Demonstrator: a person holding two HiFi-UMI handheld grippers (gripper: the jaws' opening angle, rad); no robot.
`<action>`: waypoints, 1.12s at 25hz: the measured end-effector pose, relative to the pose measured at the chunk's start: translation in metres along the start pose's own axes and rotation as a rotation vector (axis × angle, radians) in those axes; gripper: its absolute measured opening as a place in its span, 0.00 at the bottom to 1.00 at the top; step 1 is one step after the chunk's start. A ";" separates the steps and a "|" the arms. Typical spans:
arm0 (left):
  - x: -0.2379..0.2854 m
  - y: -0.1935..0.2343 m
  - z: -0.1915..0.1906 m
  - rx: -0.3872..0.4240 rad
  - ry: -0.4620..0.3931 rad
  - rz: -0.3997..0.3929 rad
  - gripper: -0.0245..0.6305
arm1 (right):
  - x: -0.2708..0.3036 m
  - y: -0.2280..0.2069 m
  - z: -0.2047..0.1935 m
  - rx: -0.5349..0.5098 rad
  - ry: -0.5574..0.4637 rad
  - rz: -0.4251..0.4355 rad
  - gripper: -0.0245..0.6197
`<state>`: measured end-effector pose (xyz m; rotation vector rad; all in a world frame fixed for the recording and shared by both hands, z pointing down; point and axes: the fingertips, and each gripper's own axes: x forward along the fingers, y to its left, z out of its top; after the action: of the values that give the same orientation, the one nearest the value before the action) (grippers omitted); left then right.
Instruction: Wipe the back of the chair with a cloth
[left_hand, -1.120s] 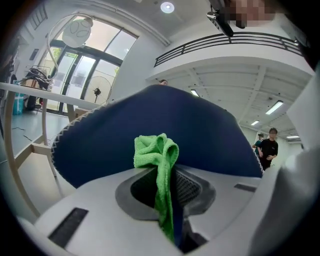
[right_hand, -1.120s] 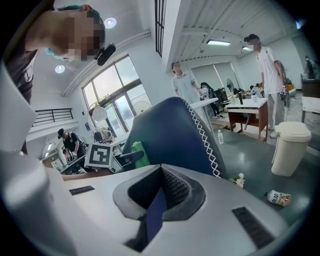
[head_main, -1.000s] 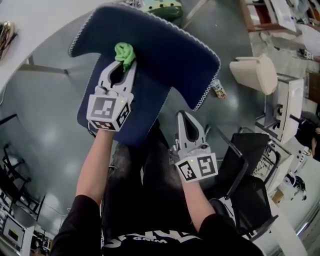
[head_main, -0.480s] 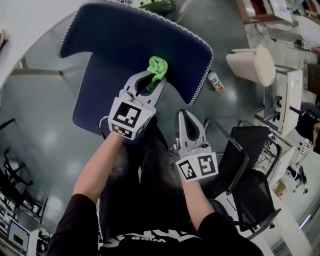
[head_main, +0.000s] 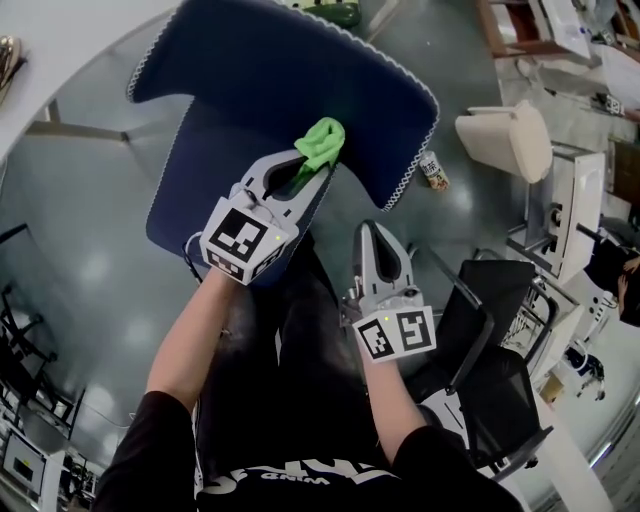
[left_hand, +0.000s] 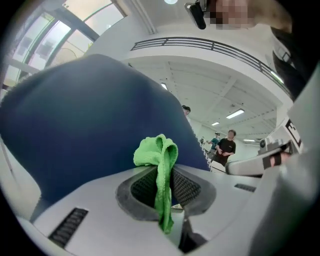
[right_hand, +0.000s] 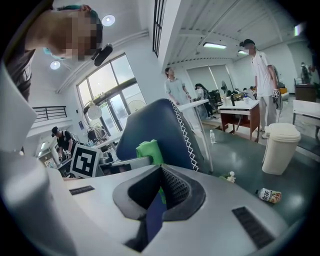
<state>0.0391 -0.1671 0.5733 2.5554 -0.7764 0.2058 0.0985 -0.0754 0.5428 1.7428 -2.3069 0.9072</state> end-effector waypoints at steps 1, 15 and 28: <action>-0.010 0.011 0.002 0.008 -0.010 0.046 0.12 | 0.001 0.002 0.000 -0.002 0.001 0.006 0.03; -0.162 0.179 -0.014 -0.046 -0.089 0.656 0.12 | 0.027 0.024 0.001 -0.037 0.035 0.088 0.03; -0.156 0.228 -0.044 -0.131 -0.090 0.740 0.12 | 0.044 0.030 0.003 -0.038 0.046 0.087 0.03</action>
<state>-0.2179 -0.2384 0.6577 2.0584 -1.6824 0.2575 0.0574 -0.1087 0.5473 1.6007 -2.3709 0.9013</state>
